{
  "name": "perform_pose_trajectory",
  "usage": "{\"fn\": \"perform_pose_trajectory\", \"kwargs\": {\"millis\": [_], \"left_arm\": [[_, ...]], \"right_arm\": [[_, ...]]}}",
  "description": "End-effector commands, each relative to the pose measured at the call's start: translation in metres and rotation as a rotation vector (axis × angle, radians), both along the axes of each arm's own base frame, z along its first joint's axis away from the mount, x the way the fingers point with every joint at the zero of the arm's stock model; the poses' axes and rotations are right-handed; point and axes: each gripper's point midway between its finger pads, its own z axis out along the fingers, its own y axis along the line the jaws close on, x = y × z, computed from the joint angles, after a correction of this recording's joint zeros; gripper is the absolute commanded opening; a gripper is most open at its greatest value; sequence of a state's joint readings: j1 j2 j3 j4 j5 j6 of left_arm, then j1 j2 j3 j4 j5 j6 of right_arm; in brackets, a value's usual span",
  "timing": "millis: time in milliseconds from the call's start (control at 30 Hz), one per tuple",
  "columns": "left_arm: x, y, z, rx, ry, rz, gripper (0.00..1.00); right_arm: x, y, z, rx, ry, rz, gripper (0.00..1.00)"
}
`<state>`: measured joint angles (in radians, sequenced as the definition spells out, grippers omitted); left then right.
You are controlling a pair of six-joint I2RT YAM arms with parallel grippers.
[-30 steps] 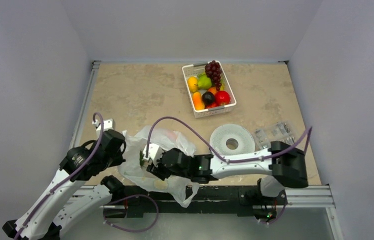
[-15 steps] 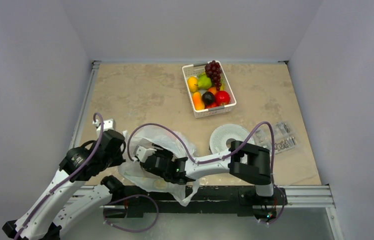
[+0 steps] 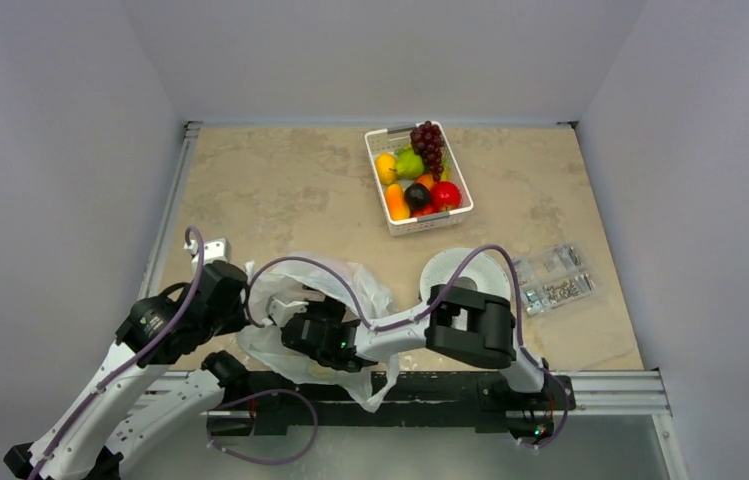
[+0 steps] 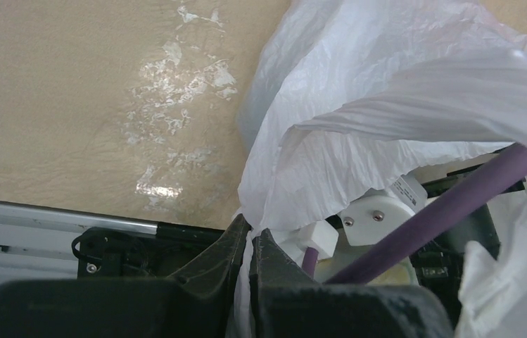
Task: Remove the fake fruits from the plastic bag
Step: Take out the fake fruit from the plastic bag.
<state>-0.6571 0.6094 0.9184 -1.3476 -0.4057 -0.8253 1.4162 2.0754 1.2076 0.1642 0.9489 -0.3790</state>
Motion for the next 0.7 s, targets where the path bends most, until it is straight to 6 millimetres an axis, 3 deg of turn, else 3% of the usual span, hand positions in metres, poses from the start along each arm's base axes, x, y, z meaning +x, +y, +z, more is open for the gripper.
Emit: {"fn": "perform_pose_trajectory", "kwargs": {"millis": [0,133,300,533,667], "left_arm": [[0.006,-0.005,0.009,-0.02,-0.038,-0.019,0.0],[0.006,-0.006,0.009,-0.018,-0.033,-0.02,0.0],[0.006,-0.006,0.009,-0.019,-0.035,-0.021,0.0],[0.006,-0.008,0.008,-0.019,-0.027,-0.034,0.0],[0.006,-0.01,0.009,-0.027,-0.03,-0.047,0.0]], "right_arm": [[0.019,0.004,0.023,0.087,-0.041,-0.074,0.99],[0.029,0.002,0.011,0.147,0.042,-0.086,0.94],[0.041,-0.001,-0.008,0.181,0.132,-0.105,0.79],[0.039,0.003,-0.024,0.195,0.209,-0.096,0.55],[0.035,0.01,-0.022,0.213,0.238,-0.085,0.37]]}}
